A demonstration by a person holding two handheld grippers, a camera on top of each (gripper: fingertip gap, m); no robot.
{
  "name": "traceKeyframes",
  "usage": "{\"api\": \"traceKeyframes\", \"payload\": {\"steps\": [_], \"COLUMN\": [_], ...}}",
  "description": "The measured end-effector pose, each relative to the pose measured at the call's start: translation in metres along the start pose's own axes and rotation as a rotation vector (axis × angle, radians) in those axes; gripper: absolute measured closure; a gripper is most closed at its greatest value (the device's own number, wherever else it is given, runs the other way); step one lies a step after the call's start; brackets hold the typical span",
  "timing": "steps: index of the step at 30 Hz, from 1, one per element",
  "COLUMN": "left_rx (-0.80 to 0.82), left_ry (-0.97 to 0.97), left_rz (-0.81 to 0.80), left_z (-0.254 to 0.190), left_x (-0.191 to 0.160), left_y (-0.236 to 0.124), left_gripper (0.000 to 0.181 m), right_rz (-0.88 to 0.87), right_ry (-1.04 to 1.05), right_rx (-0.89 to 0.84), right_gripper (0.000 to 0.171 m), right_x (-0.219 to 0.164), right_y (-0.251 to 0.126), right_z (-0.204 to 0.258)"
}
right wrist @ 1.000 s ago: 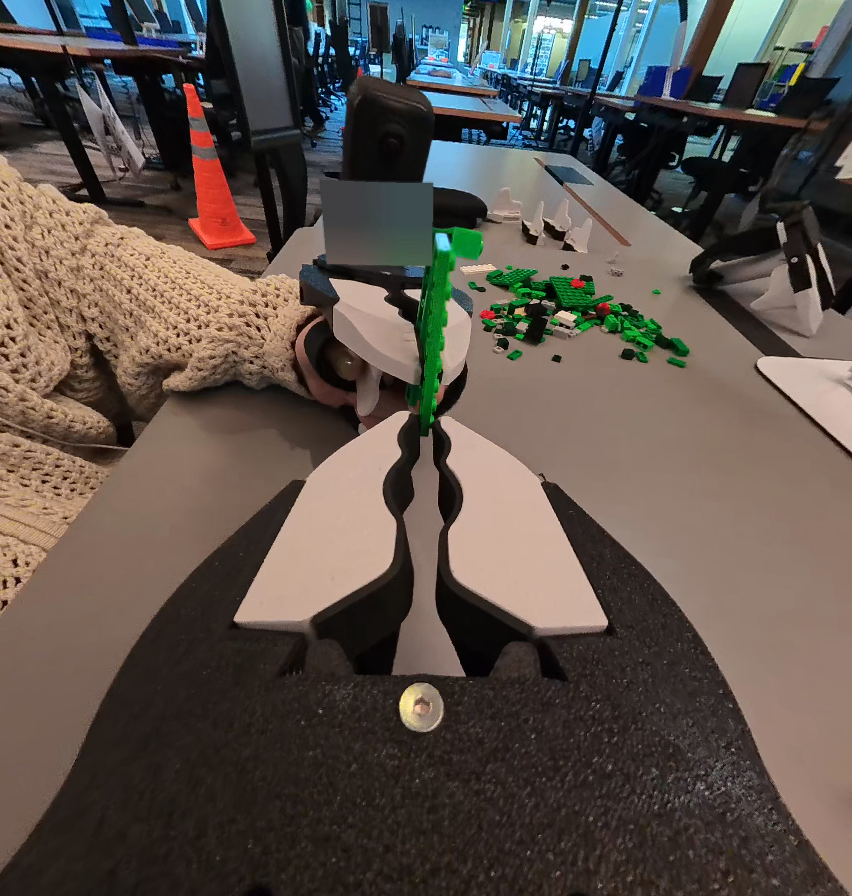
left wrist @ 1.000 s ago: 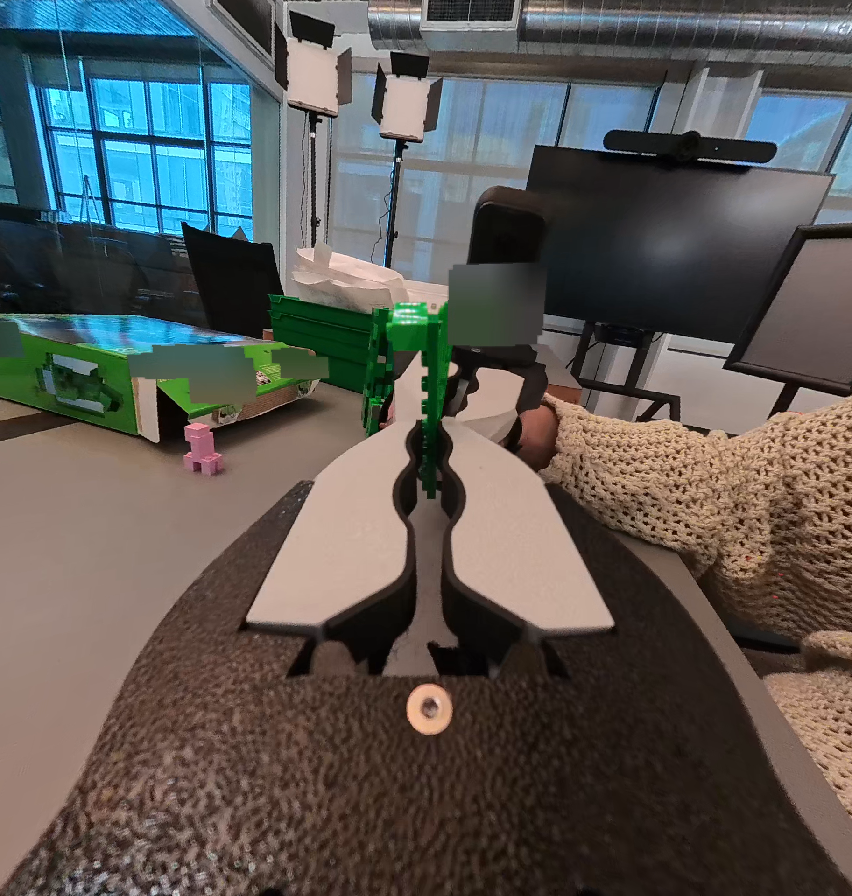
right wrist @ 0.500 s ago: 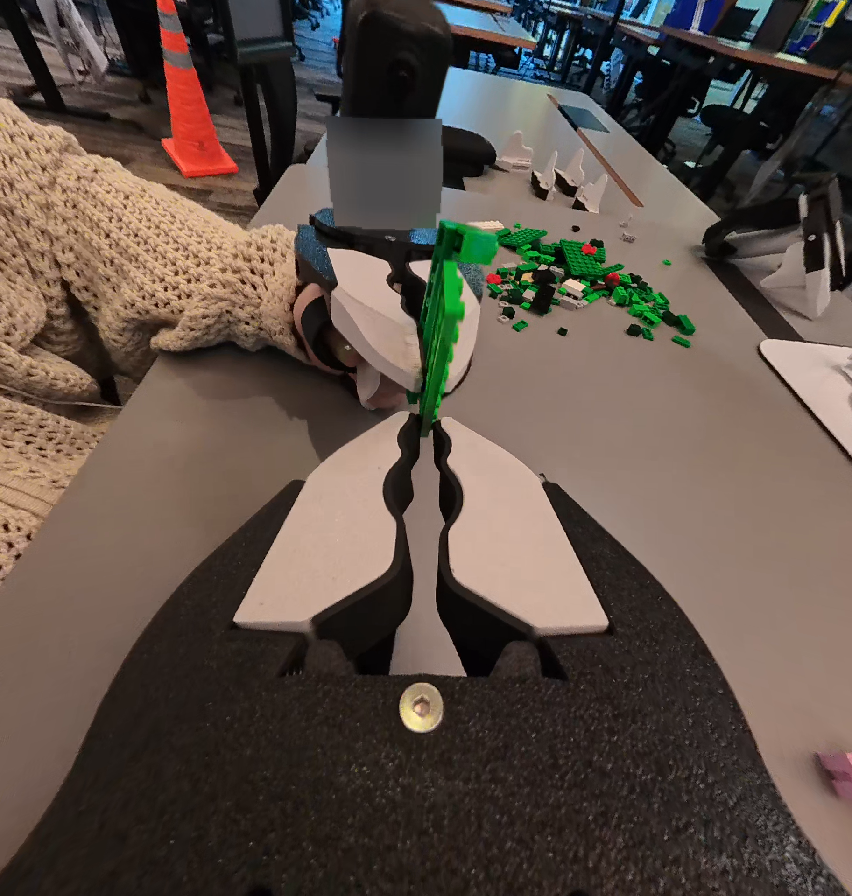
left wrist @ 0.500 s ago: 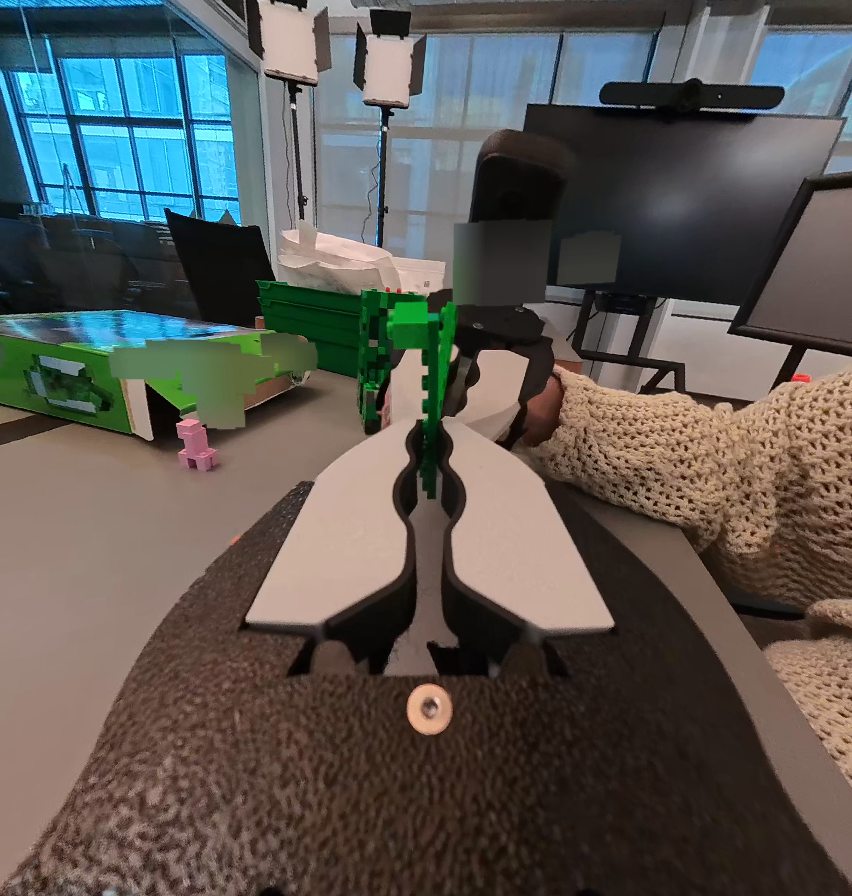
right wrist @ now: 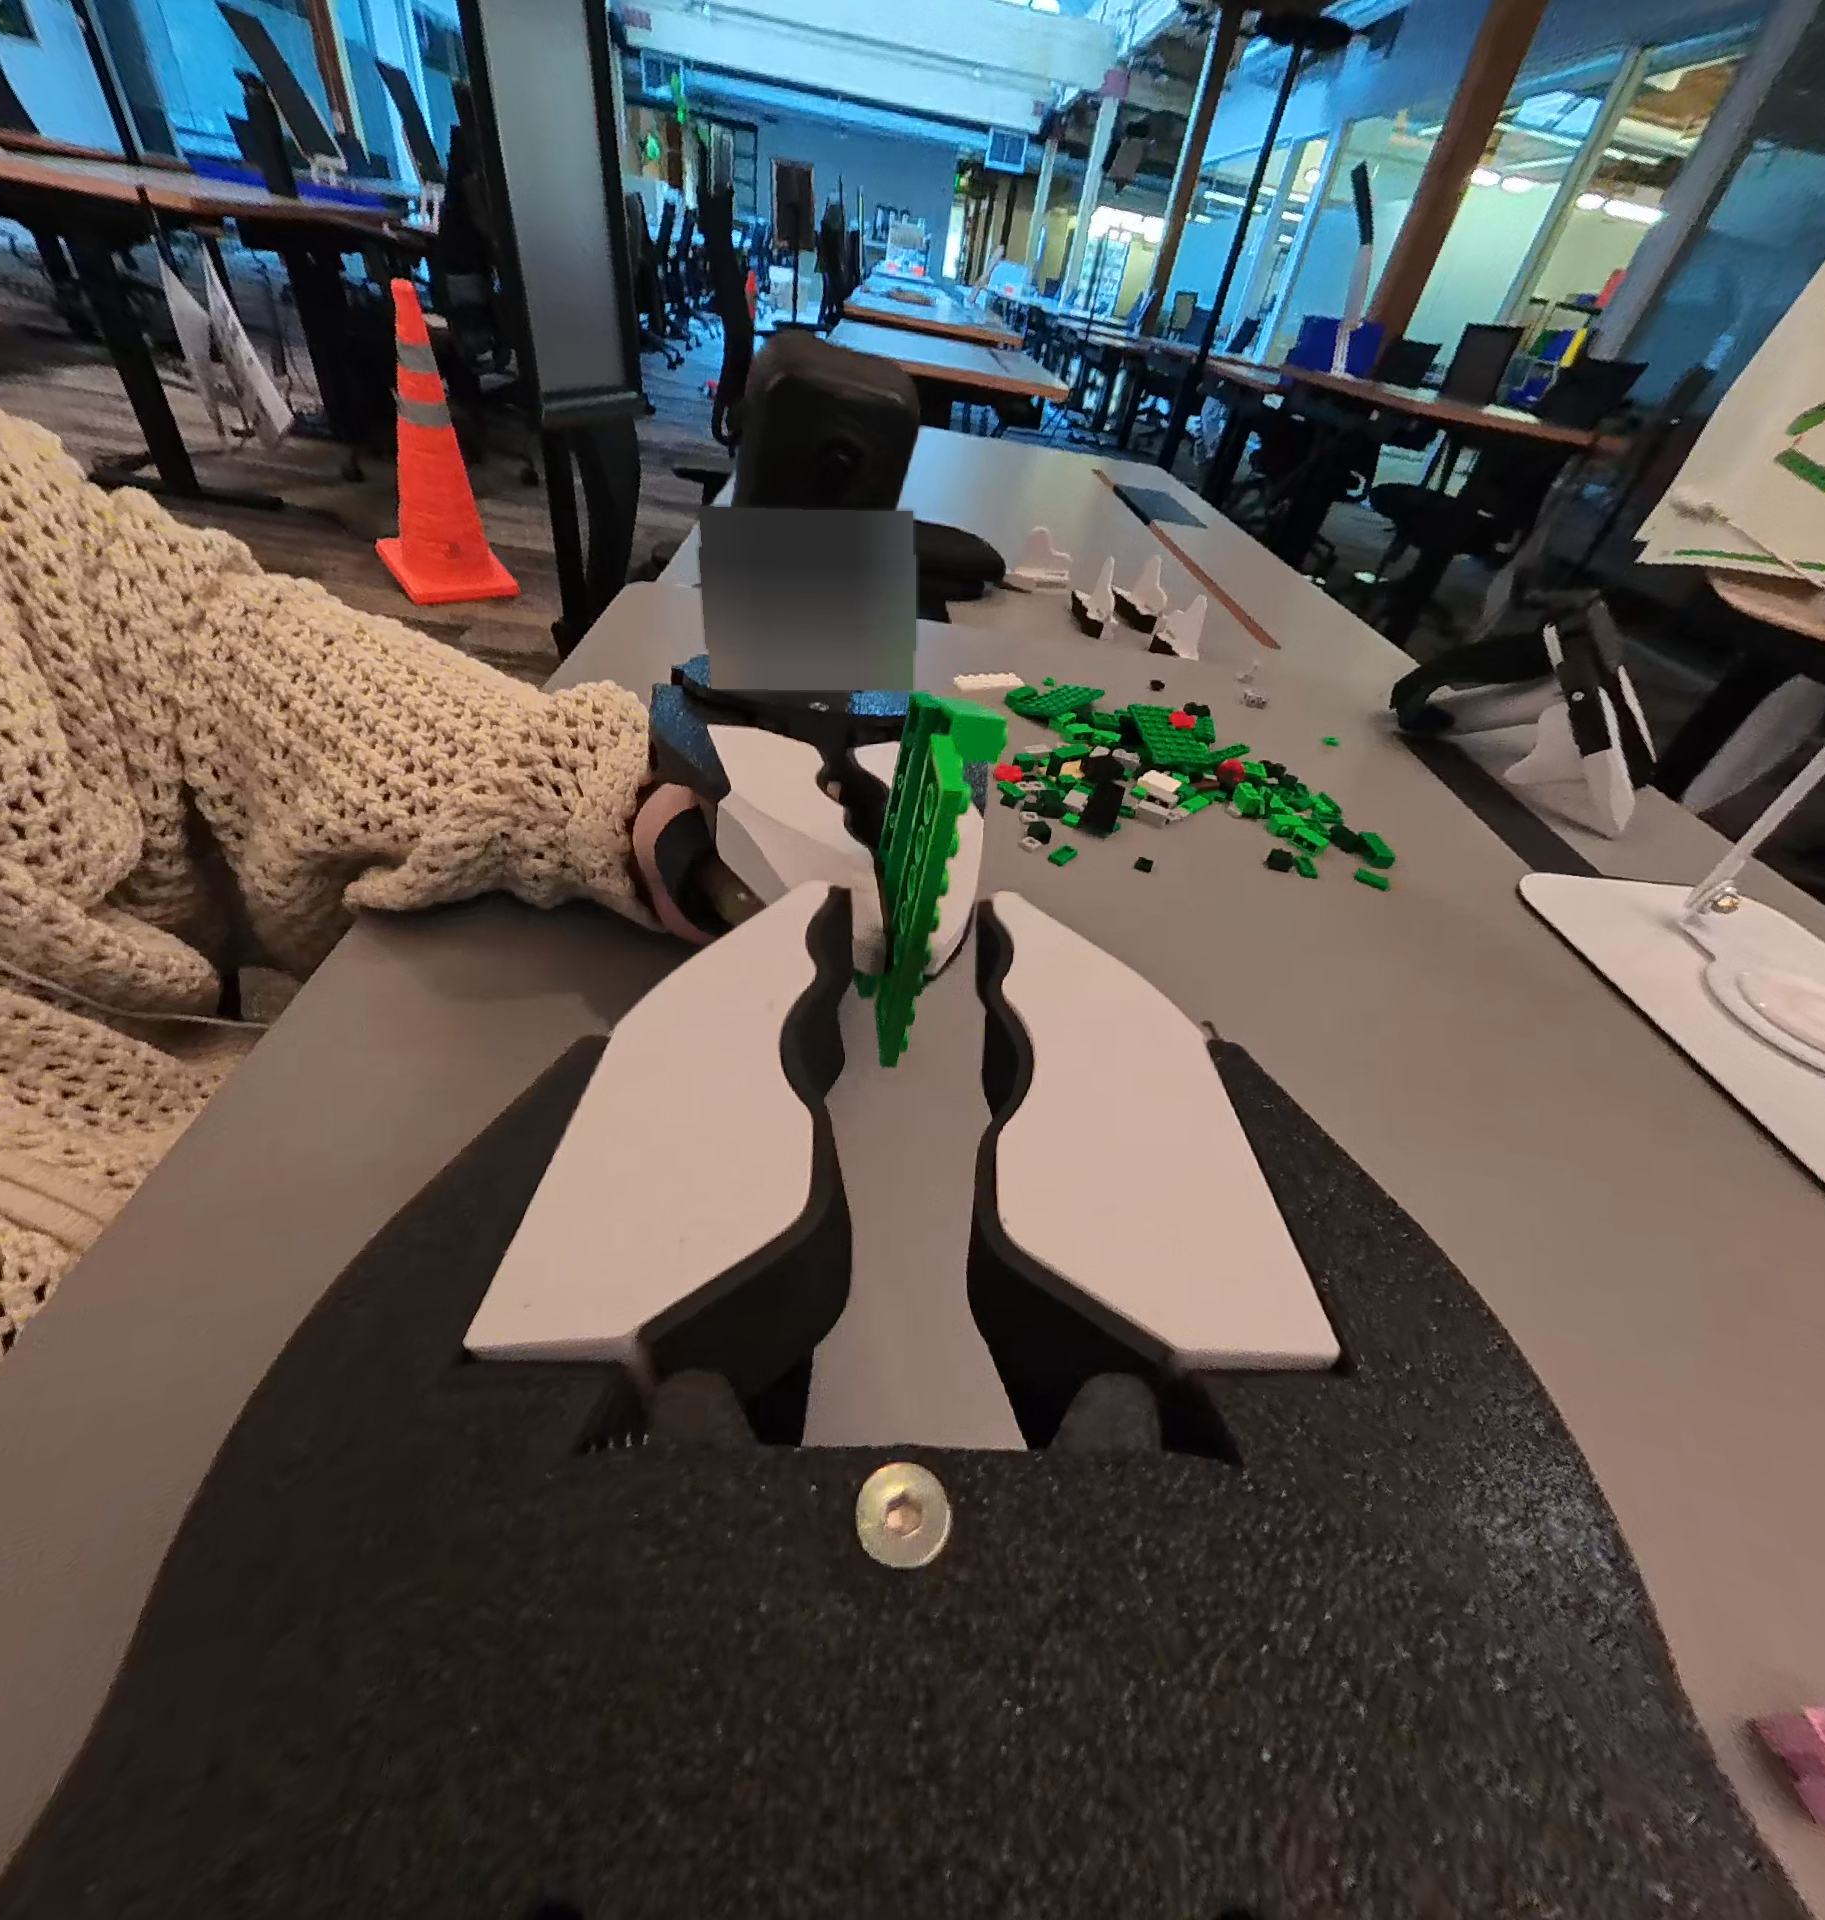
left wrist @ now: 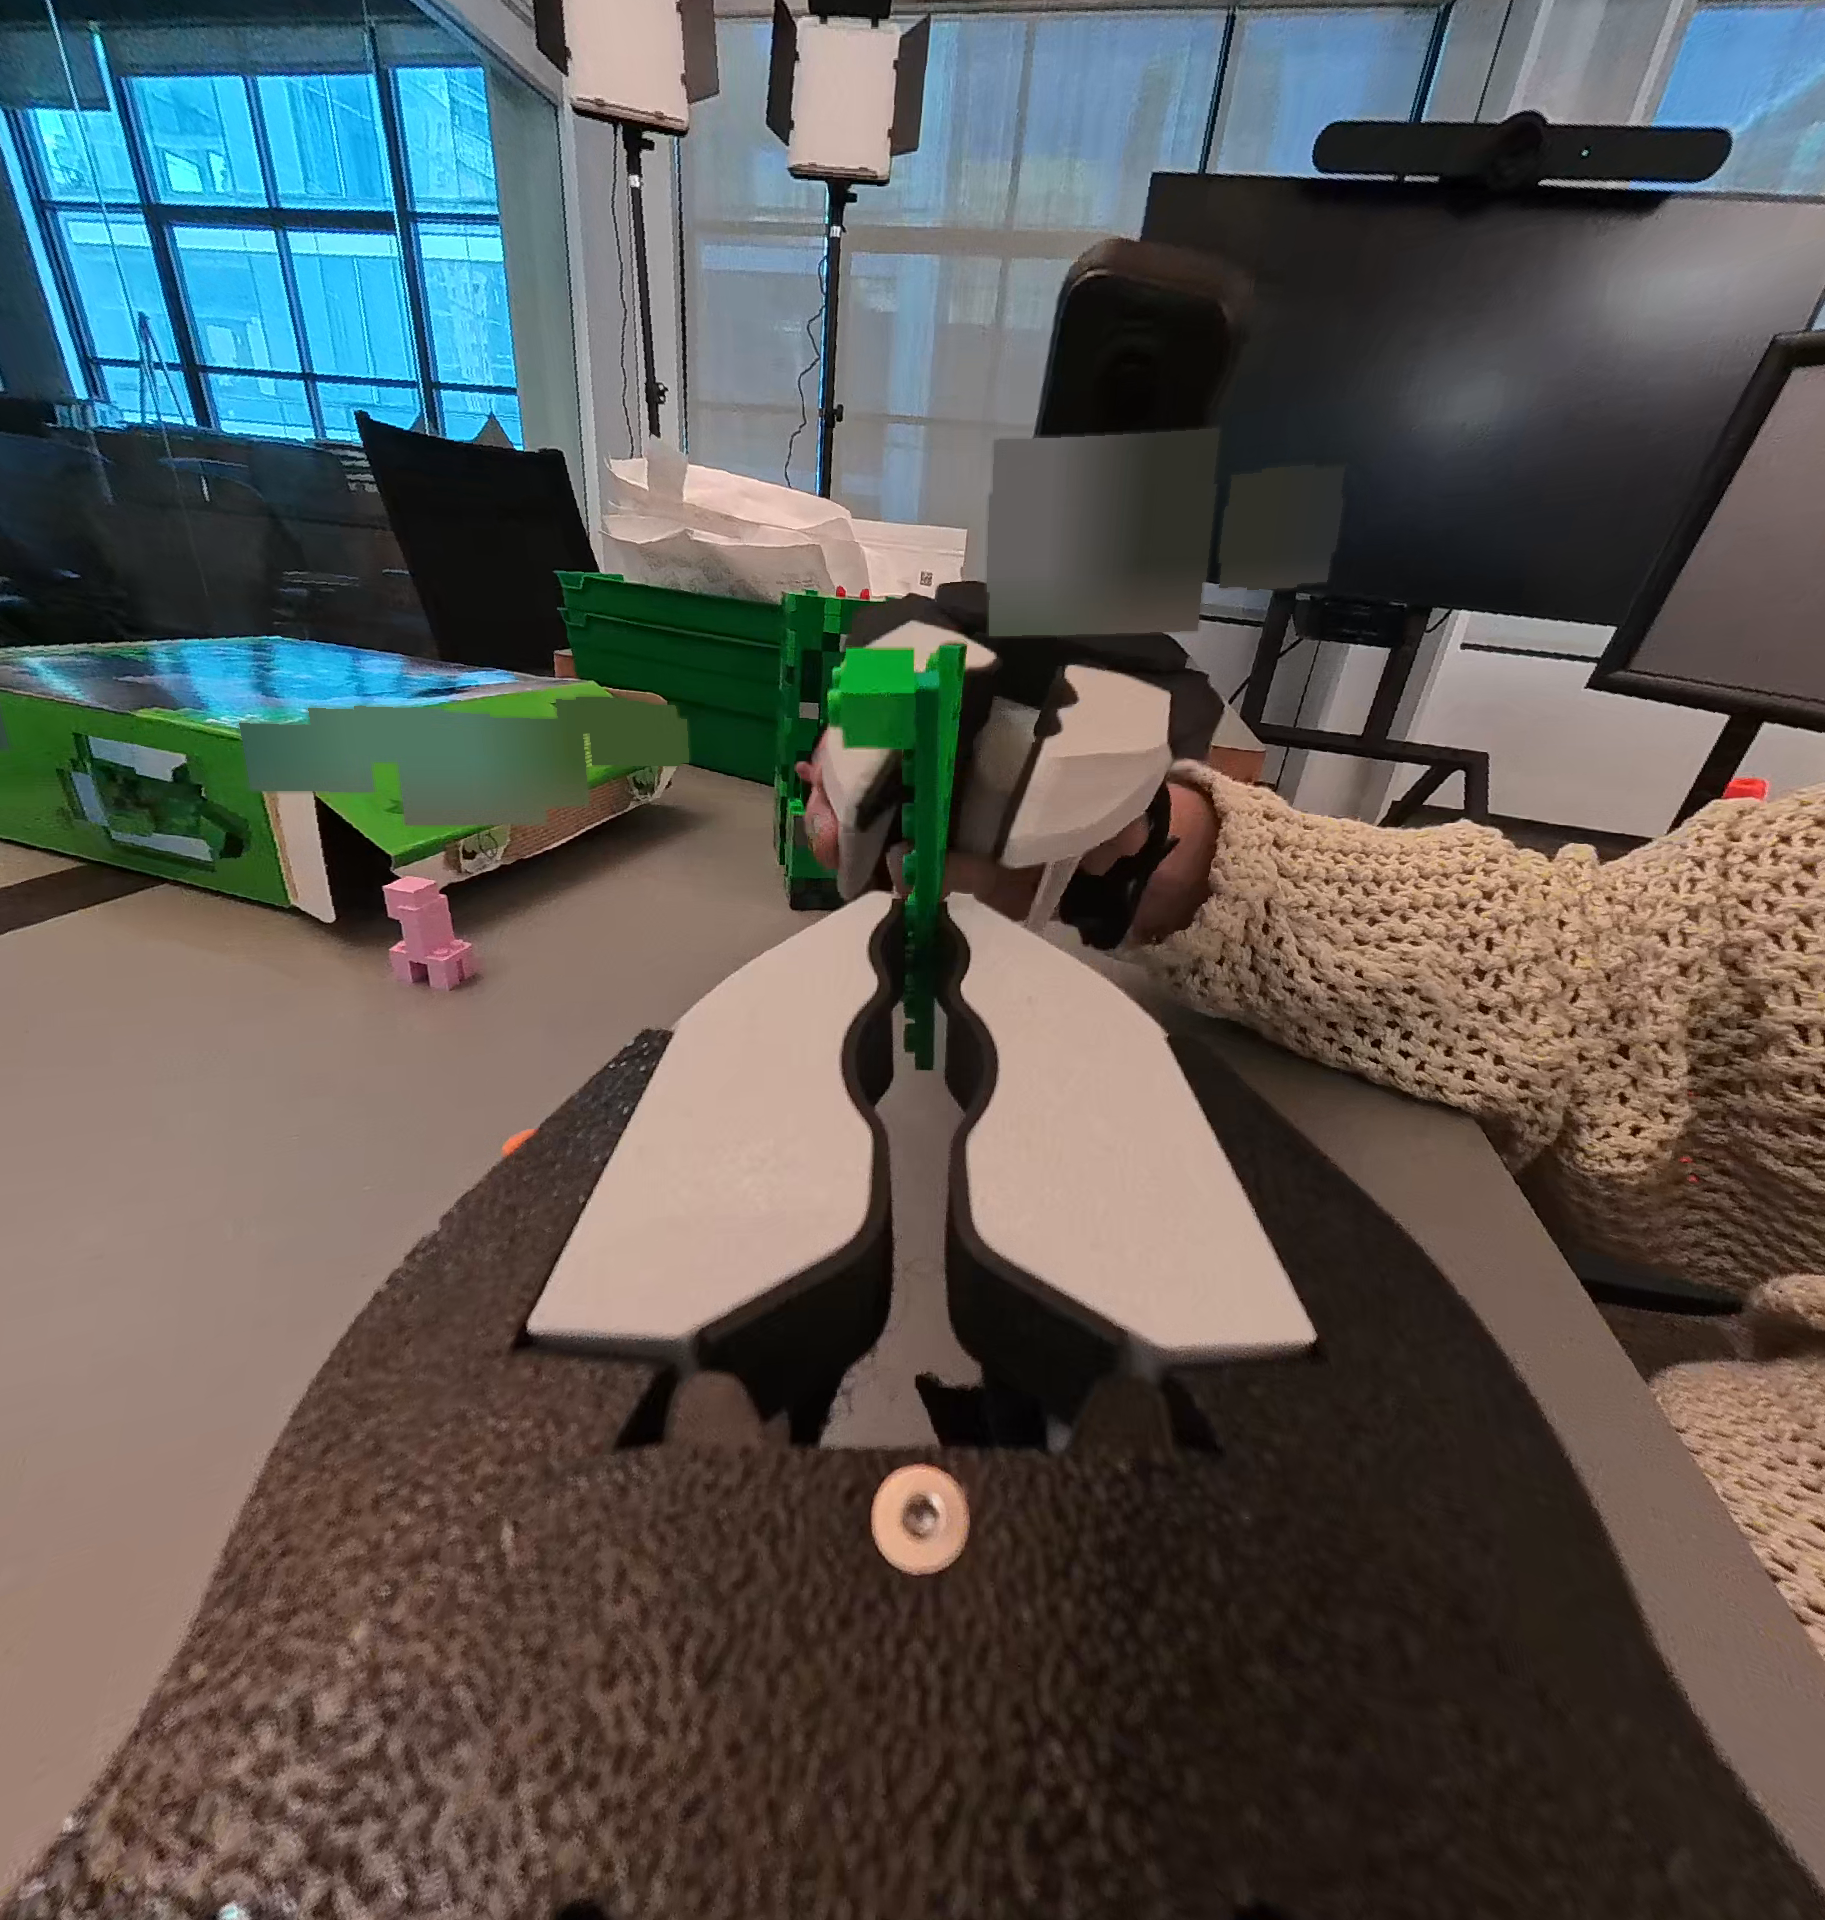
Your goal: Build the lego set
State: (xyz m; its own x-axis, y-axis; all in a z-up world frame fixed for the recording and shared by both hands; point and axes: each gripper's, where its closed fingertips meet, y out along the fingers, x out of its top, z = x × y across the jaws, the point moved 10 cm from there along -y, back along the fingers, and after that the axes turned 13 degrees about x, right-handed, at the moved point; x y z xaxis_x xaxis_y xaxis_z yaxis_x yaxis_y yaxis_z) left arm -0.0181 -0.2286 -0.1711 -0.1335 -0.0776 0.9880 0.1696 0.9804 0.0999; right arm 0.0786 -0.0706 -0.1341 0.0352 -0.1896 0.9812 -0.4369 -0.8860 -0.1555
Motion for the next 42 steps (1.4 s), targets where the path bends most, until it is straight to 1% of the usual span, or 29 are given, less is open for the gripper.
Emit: {"api": "traceKeyframes", "payload": {"steps": [1, 2, 3, 8, 18, 27, 30, 31, 33, 34, 38, 42], "left_rx": [0.0, 0.0, -0.001, 0.001, 0.001, -0.004, -0.004, -0.005, -0.006, -0.011, -0.044, -0.08], "left_ry": [0.004, 0.008, 0.014, 0.022, 0.031, 0.036, 0.04, 0.042, 0.049, 0.053, 0.077, 0.125], "left_rz": [0.004, 0.008, 0.011, 0.009, 0.014, 0.021, 0.026, 0.03, 0.033, 0.034, 0.057, 0.089], "left_z": [0.0, -0.001, -0.001, -0.002, -0.003, -0.003, -0.004, -0.004, -0.004, -0.005, -0.008, -0.013], "left_x": [0.0, 0.0, 0.0, 0.0, -0.001, -0.001, -0.001, -0.001, -0.001, -0.002, -0.002, -0.004], "left_y": [0.0, 0.0, 0.001, 0.001, 0.001, 0.002, 0.002, 0.002, 0.003, 0.003, 0.004, 0.006], "left_gripper": [0.177, 0.177, 0.177, 0.177, 0.177, 0.177, 0.177, 0.177, 0.177, 0.177, 0.177, 0.177], "right_rz": [-0.017, -0.034, -0.044, -0.063, -0.17, -0.171, -0.191, -0.205, -0.207, -0.2, -0.196, -0.217], "right_ry": [0.0, -0.001, -0.005, 0.004, 0.079, 0.063, 0.064, 0.064, 0.073, 0.074, 0.043, 0.029], "right_rx": [-0.002, 0.0, -0.001, 0.02, 0.074, 0.073, 0.064, 0.065, 0.063, 0.06, 0.068, 0.107], "right_gripper": [0.149, 0.154, 0.166, 0.167, 0.167, 0.167, 0.165, 0.16, 0.144, 0.139, 0.142, 0.149], "right_x": [0.001, 0.001, 0.002, 0.002, -0.006, -0.006, -0.006, -0.005, -0.003, -0.003, -0.002, 0.0], "right_y": [-0.001, -0.001, -0.002, 0.001, 0.004, 0.005, 0.005, 0.006, 0.007, 0.007, 0.008, 0.006], "right_z": [0.0, 0.0, 0.0, 0.0, -0.004, -0.003, -0.003, -0.003, -0.003, -0.003, 0.0, 0.002]}}
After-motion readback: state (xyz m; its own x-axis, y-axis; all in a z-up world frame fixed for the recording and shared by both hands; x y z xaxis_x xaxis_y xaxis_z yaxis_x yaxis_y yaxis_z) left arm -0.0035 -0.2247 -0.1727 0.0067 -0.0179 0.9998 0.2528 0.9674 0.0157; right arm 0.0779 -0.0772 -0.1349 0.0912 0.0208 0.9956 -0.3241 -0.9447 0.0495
